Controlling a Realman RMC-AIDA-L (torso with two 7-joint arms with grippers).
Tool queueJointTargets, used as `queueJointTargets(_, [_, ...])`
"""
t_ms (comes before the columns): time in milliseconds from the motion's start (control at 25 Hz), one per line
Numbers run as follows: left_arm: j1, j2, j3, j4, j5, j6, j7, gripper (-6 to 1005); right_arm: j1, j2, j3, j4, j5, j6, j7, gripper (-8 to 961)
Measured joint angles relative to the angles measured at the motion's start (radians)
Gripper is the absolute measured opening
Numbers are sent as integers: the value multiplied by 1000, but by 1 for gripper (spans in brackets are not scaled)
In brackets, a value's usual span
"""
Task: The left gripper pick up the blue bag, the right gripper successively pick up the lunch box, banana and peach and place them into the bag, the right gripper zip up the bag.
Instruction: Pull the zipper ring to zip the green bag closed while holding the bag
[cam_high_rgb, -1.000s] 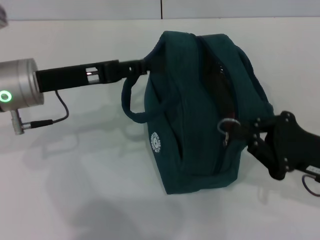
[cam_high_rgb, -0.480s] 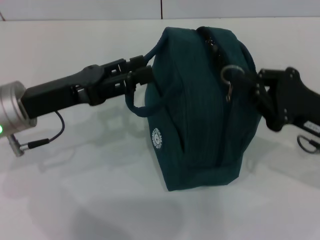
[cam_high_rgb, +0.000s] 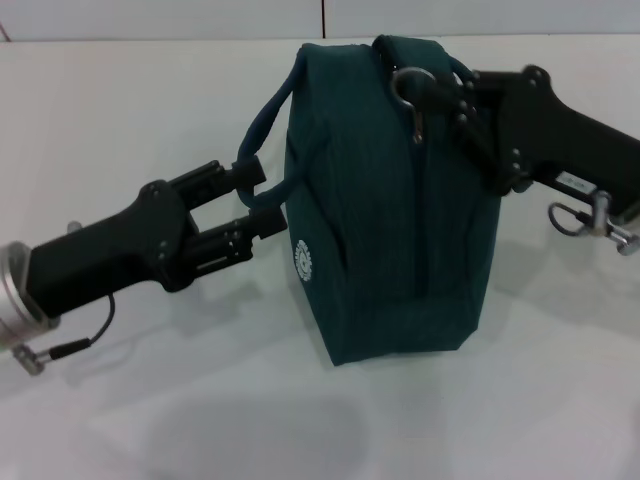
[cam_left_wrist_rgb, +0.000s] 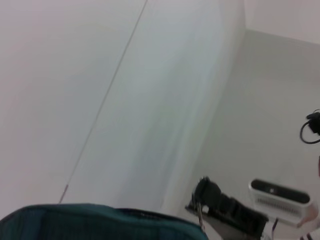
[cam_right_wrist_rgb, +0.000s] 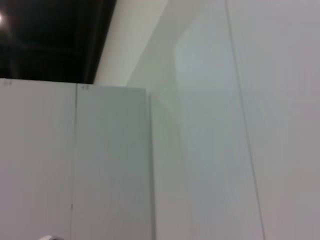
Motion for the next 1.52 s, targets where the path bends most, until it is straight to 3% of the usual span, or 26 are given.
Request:
queueJointTargets(360, [-1, -4, -2, -155, -64, -73, 204, 747, 91, 0, -53, -8, -2, 68, -2, 58])
queueJointTargets(1400, [-97, -4, 37, -204, -68, -154, 251, 733, 92, 0, -45, -23, 9, 96, -11, 71])
queueJointTargets(1520, [-103, -2, 44, -203, -65, -150, 253, 594, 89, 0, -46, -23, 17, 96, -11, 73])
